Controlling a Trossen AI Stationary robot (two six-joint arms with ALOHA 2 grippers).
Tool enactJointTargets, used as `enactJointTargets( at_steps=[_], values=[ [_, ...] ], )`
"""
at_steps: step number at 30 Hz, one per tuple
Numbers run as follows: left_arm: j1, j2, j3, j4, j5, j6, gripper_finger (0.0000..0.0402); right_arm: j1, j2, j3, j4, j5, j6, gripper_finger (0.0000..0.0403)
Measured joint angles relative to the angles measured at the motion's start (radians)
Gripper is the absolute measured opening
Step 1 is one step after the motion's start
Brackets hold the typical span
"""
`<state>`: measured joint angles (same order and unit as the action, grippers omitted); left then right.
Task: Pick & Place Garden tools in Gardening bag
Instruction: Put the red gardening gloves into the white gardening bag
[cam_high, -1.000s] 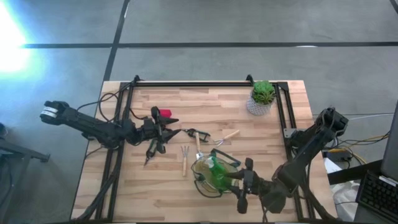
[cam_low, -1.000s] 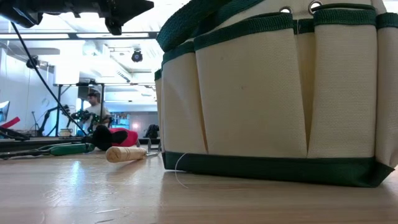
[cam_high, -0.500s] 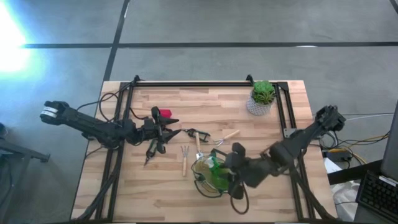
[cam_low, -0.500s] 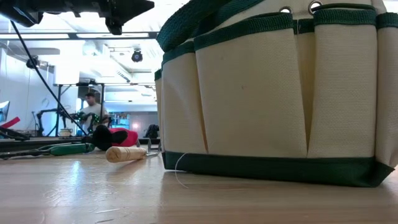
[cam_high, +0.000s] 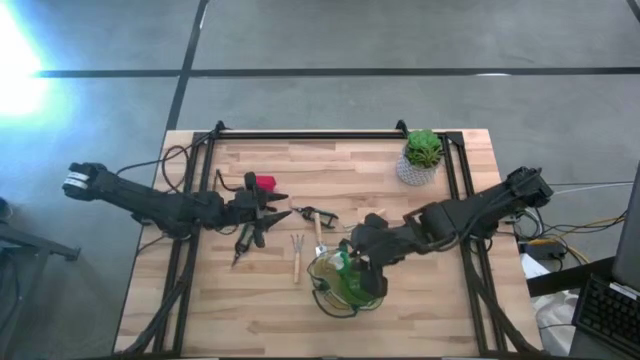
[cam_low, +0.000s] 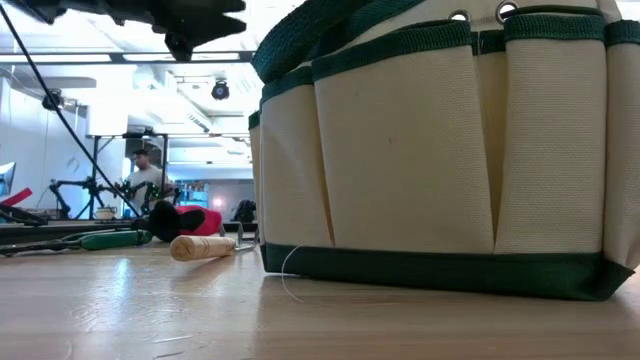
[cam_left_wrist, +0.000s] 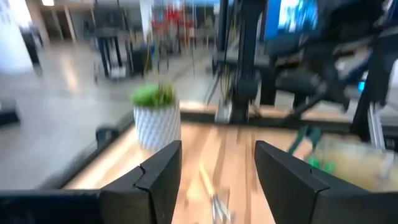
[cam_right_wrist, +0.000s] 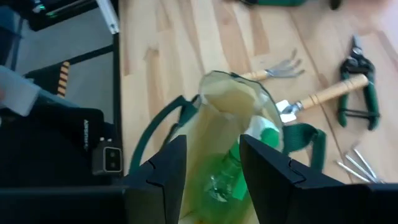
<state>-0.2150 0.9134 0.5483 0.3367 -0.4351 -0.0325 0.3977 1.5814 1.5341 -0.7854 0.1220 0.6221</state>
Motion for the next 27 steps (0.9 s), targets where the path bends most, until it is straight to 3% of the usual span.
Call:
enactJointTargets(
  at_steps=[9,13,27],
  values=[
    [0.002,-0.005,0.124,-0.591,-0.006,-0.107,0.0204,0.000,0.000,-0.001,0.010,0.000,0.003,0.0137],
    [0.028,-0.005,0.167,-0.789,-0.083,-0.238,0.0204,0.001,0.001,-0.001,0.011,0.008,0.003,0.0141],
    [0.334,0.008,0.171,-1.028,-0.048,-0.467,0.0204,-0.001,0.005,-0.001,0.001,0.011,0.006,0.0137]
  ],
)
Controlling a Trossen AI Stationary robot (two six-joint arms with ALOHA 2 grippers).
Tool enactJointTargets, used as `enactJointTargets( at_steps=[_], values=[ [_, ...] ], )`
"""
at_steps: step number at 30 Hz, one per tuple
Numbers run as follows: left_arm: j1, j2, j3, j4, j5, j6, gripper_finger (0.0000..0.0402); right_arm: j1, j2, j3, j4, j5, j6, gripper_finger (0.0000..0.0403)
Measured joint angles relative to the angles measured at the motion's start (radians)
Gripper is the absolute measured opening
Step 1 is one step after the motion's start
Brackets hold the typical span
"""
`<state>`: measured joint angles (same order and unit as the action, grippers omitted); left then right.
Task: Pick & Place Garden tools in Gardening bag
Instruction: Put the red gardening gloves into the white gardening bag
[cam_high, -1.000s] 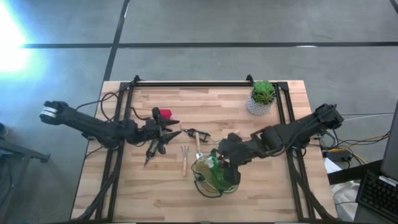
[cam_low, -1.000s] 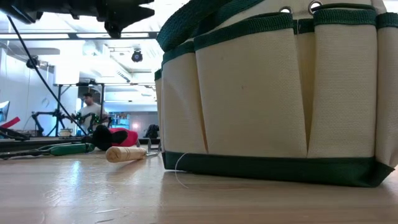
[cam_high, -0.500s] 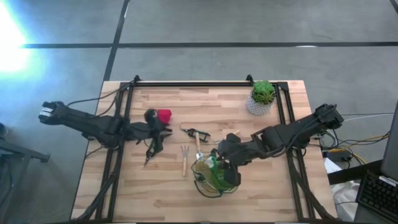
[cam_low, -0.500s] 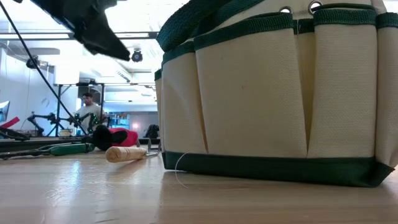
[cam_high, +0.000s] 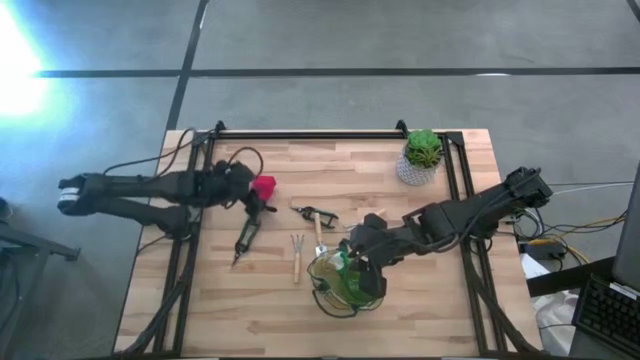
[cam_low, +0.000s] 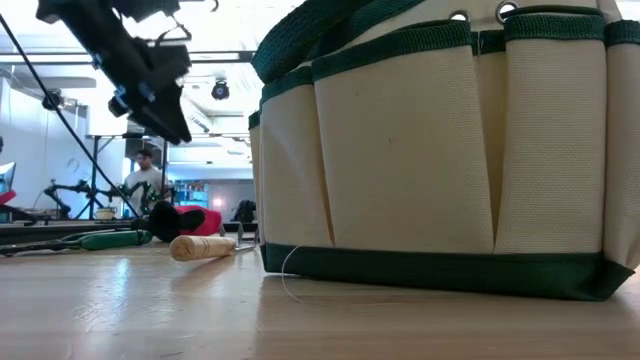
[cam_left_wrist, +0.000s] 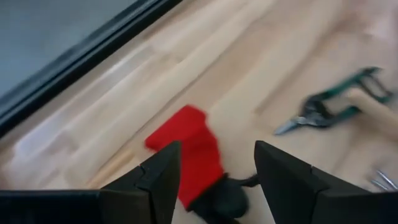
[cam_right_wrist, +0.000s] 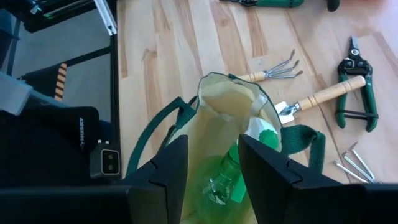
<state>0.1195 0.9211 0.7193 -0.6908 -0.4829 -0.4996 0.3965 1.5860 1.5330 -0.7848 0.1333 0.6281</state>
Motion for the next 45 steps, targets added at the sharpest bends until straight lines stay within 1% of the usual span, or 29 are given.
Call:
enactJointTargets(
  at_steps=[4,7,10,13,20,24,30,35,39,43,45],
  values=[
    [0.086,0.029,-0.002,-0.008,0.036,-0.053,0.0204,0.000,0.000,0.000,-0.011,0.000,-0.001,0.0145],
    [0.132,0.063,-0.002,-0.008,0.062,-0.044,0.0204,0.000,0.000,0.000,-0.026,-0.003,-0.001,0.0150],
    [0.156,0.107,-0.001,-0.009,0.091,-0.027,0.0211,0.000,0.000,0.000,-0.028,-0.003,-0.003,0.0153],
    [0.165,0.160,0.002,-0.016,0.103,-0.022,0.0232,0.000,0.000,0.000,-0.029,-0.003,-0.005,0.0155],
    [0.184,0.293,0.002,-0.025,0.104,-0.033,0.0304,0.000,0.000,0.000,-0.052,-0.003,-0.008,0.0148],
    [0.191,0.363,0.017,-0.024,0.149,-0.039,0.0326,0.000,0.000,0.000,-0.057,-0.003,-0.008,0.0144],
    [0.194,0.458,0.065,-0.011,0.156,-0.053,0.0330,0.000,0.000,0.000,-0.057,-0.003,-0.011,0.0148],
    [0.195,0.535,0.071,0.051,0.169,-0.066,0.0332,0.000,0.000,0.000,-0.080,-0.003,-0.006,0.0154],
    [0.198,0.609,0.071,0.055,0.175,-0.077,0.0332,0.000,0.000,0.000,-0.102,-0.003,-0.003,0.0155],
    [0.200,0.667,0.075,0.060,0.166,-0.078,0.0325,0.000,0.000,0.000,-0.102,-0.003,-0.003,0.0155],
    [0.200,0.682,0.075,0.062,0.165,-0.078,0.0315,0.000,0.000,0.000,-0.101,-0.003,-0.003,0.0153]
  ],
)
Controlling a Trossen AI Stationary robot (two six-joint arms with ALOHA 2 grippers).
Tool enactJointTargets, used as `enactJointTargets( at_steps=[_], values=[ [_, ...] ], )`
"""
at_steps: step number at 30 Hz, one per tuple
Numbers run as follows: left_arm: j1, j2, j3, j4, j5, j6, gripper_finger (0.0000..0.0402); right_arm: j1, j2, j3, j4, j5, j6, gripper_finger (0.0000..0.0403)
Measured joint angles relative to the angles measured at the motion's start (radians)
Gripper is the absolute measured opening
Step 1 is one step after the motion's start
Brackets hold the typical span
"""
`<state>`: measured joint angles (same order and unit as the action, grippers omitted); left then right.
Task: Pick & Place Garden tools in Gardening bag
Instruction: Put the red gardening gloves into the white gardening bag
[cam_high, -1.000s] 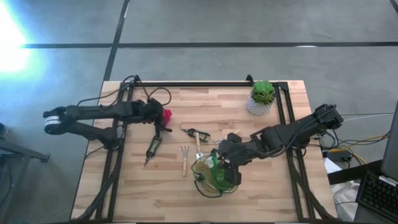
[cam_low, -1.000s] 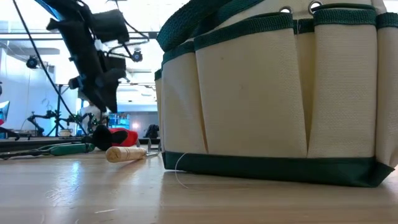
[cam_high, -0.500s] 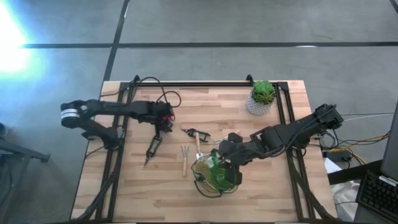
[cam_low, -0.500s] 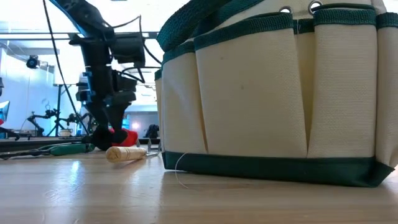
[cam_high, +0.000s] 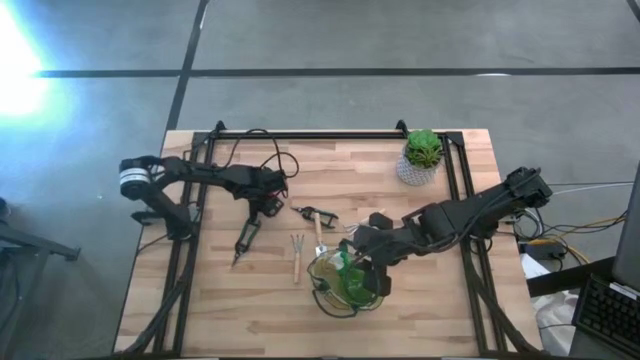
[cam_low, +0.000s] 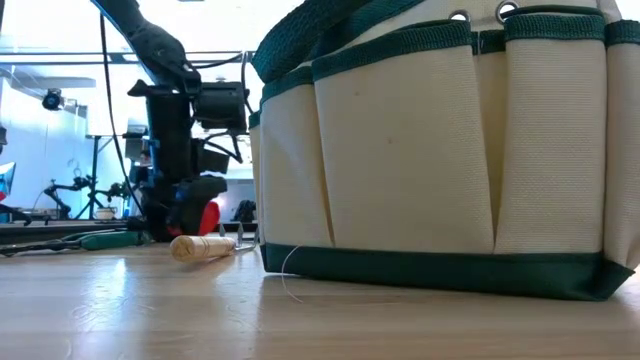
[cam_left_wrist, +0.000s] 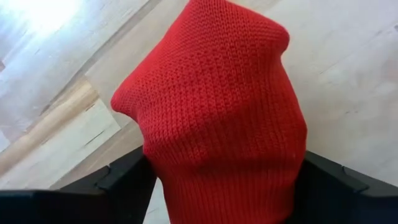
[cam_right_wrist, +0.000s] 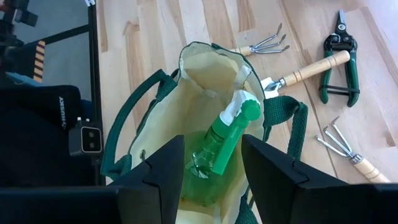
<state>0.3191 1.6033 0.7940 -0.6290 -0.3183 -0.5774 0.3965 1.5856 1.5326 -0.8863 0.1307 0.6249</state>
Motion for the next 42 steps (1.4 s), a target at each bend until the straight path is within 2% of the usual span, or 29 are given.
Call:
enactJointTargets(
  at_steps=[4,13,23,32,35,37,42],
  values=[
    [0.000,-0.003,0.000,0.003,0.001,0.027,0.0267,0.000,0.000,0.000,0.000,0.000,0.000,0.0146],
    [0.000,-0.080,-0.006,-0.002,0.001,0.097,0.0068,0.000,0.000,0.000,0.001,0.000,0.000,0.0132],
    [0.000,-0.171,-0.007,-0.004,0.017,0.158,0.0066,0.000,0.000,-0.002,0.001,0.000,-0.001,0.0139],
    [-0.002,-0.281,0.023,-0.009,0.155,0.257,0.0066,0.000,0.000,-0.002,0.000,0.000,-0.007,0.0127],
    [-0.010,-0.334,0.042,-0.007,0.171,0.278,0.0066,0.000,0.000,-0.002,0.000,0.004,-0.047,0.0121],
    [-0.020,-0.368,0.051,-0.008,0.177,0.290,0.0066,0.007,-0.001,-0.002,0.000,0.042,-0.057,0.0115],
    [-0.057,-0.448,0.056,0.023,0.225,0.312,0.0066,0.058,-0.007,-0.002,0.001,0.224,-0.103,0.0095]
  ],
)
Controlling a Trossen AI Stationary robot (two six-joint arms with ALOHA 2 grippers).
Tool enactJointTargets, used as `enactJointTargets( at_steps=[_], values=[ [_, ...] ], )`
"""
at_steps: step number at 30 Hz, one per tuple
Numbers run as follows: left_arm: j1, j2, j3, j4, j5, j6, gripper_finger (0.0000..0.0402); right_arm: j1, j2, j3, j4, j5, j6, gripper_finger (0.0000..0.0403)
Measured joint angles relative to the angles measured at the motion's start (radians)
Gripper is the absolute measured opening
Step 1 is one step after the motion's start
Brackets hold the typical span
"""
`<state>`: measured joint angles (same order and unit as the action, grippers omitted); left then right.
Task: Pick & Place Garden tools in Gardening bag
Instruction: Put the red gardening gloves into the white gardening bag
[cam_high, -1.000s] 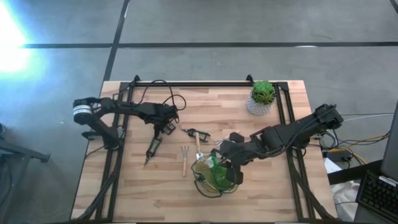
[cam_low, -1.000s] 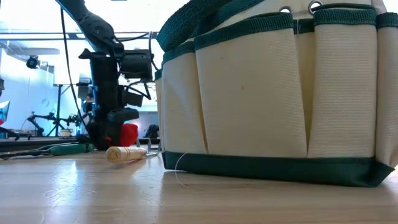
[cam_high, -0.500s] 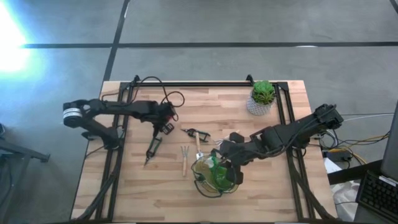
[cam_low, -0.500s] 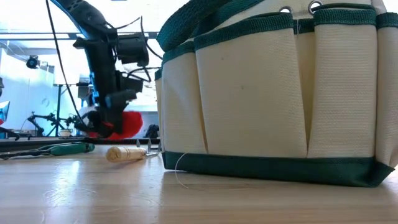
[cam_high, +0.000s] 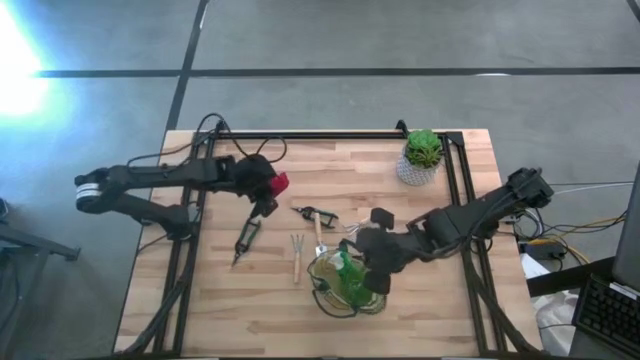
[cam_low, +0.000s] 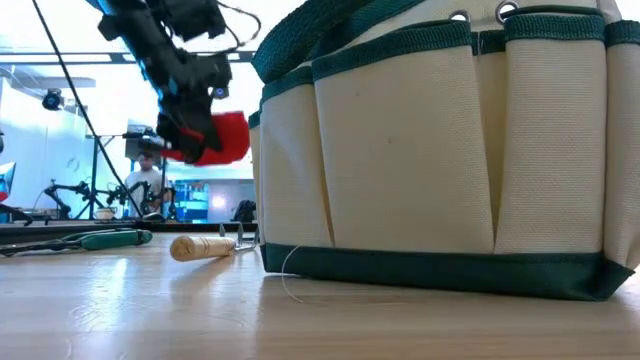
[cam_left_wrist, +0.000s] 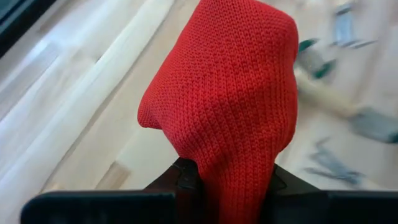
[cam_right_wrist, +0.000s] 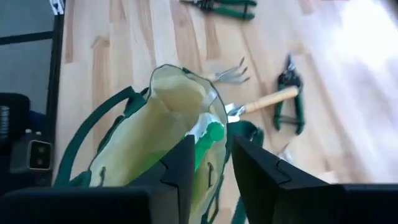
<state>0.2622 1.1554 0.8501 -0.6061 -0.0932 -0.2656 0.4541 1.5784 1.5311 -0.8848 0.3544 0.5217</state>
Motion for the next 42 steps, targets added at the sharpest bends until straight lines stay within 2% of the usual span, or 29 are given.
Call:
enactJointTargets(
  at_steps=[3,13,20,24,33,37,42],
  values=[
    [-0.026,-0.037,0.000,0.024,0.052,0.010,0.0066,0.034,-0.008,0.000,0.000,0.068,-0.016,0.0084],
    [-0.135,-0.080,0.000,0.202,0.225,0.032,0.0066,0.066,-0.074,-0.011,-0.002,0.147,0.029,0.0061],
    [-0.246,-0.080,0.000,0.302,0.260,0.060,0.0066,0.094,-0.155,-0.067,0.012,0.271,0.051,0.0061],
    [-0.289,-0.081,0.001,0.358,0.262,0.062,0.0066,0.100,-0.228,-0.151,0.086,0.290,0.051,0.0063],
    [-0.343,-0.065,0.077,0.363,0.304,0.082,0.0066,0.100,-0.436,-0.416,0.309,0.273,0.047,0.0060],
    [-0.381,-0.016,0.125,0.360,0.328,0.107,0.0066,0.100,-0.539,-0.544,0.419,0.265,0.043,0.0061],
    [-0.432,0.104,0.230,0.330,0.347,0.183,0.0066,0.098,-0.643,-0.647,0.504,0.266,0.042,0.0059]
  ],
)
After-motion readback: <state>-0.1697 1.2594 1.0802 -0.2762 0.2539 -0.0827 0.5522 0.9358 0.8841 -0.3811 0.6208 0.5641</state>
